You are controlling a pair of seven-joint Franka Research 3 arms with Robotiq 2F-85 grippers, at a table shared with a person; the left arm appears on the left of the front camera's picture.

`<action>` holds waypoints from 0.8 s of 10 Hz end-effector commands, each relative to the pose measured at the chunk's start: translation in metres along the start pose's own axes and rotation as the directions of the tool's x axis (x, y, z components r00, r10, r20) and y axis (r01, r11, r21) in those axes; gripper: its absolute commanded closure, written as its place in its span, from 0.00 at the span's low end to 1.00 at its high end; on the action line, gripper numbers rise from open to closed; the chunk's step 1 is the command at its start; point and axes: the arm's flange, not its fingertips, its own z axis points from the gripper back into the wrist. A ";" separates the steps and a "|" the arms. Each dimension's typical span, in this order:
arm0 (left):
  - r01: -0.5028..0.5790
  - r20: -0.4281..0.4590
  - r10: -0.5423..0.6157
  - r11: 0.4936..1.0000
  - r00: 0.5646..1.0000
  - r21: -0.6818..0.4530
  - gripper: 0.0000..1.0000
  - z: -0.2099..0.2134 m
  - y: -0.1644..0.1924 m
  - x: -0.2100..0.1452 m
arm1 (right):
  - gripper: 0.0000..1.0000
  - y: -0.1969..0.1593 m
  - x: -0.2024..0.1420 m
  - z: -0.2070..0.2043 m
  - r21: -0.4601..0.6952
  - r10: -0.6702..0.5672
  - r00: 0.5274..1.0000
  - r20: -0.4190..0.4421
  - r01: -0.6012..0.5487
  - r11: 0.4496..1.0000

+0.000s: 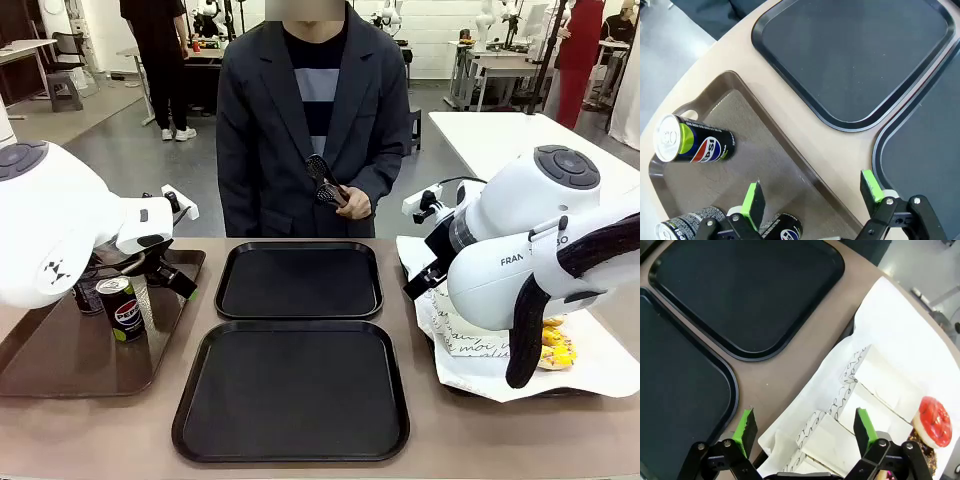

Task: Set up donuts and drinks on trays.
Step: Pick up one Pepsi coke and place it on the Flat Tray.

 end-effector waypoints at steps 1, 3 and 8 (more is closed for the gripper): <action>0.000 0.000 0.000 1.000 1.000 0.000 0.00 0.000 0.000 0.000 | 0.00 0.000 0.000 0.000 0.000 0.000 1.000 0.000 0.000 1.000; 0.000 0.000 0.000 1.000 1.000 0.000 0.00 0.000 0.000 0.000 | 0.00 0.000 0.000 0.000 0.000 0.000 1.000 0.000 0.000 1.000; 0.000 0.000 0.000 1.000 1.000 0.000 0.00 0.000 0.000 0.000 | 0.00 0.000 0.000 0.000 0.000 0.000 1.000 0.000 0.000 1.000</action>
